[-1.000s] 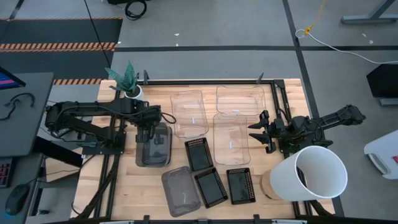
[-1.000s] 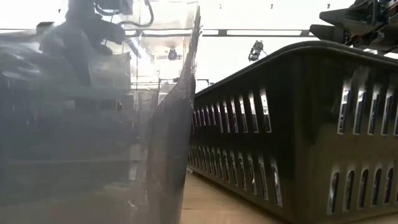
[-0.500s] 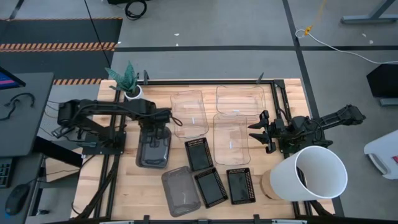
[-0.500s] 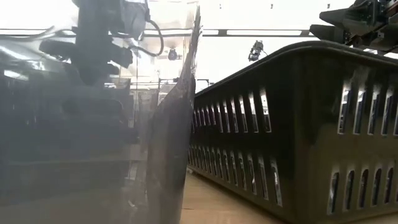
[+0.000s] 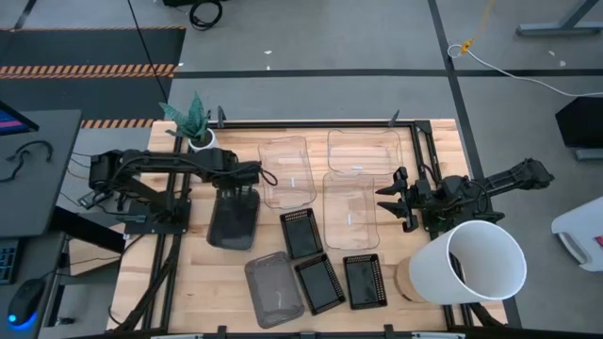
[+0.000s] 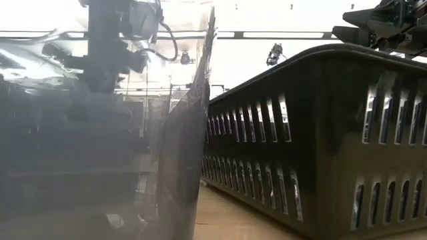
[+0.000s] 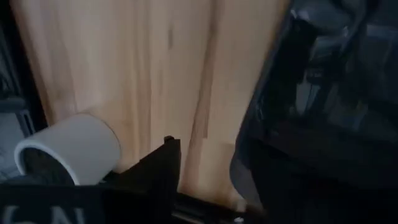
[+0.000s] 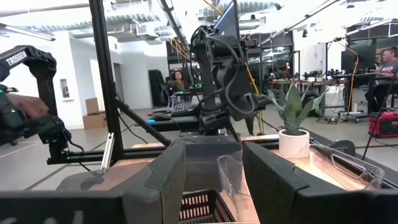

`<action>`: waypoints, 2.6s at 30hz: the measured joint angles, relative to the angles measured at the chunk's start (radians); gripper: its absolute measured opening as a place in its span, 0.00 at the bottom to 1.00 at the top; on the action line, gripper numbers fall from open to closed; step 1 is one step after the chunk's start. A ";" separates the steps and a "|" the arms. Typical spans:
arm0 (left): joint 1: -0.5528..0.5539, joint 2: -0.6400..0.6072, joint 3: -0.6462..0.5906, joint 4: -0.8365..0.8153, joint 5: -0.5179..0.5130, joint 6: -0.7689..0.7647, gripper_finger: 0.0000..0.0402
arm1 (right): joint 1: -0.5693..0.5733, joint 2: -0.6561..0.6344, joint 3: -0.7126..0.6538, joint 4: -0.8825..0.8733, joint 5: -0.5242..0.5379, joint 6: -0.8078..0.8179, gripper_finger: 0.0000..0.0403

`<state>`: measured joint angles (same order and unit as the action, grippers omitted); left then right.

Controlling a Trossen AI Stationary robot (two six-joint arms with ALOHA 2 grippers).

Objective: Stack baskets by color
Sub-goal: Stack the bottom gray bin on the gray bins

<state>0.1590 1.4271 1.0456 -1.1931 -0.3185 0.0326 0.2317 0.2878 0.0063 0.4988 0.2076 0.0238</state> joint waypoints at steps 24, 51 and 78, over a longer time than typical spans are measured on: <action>-0.428 0.052 0.091 0.350 0.262 -0.531 0.36 | 0.000 0.000 0.000 0.001 0.000 0.000 0.41; -0.596 0.439 0.277 0.324 0.279 -0.629 0.32 | 0.000 0.020 0.000 0.001 0.000 0.000 0.41; -0.442 0.213 0.489 -0.091 0.253 -0.295 0.01 | 0.000 0.020 0.000 0.001 0.000 0.000 0.41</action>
<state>-0.2830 1.6403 1.5351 -1.2845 -0.0660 -0.2629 0.2315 0.3077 0.0063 0.4997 0.2073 0.0238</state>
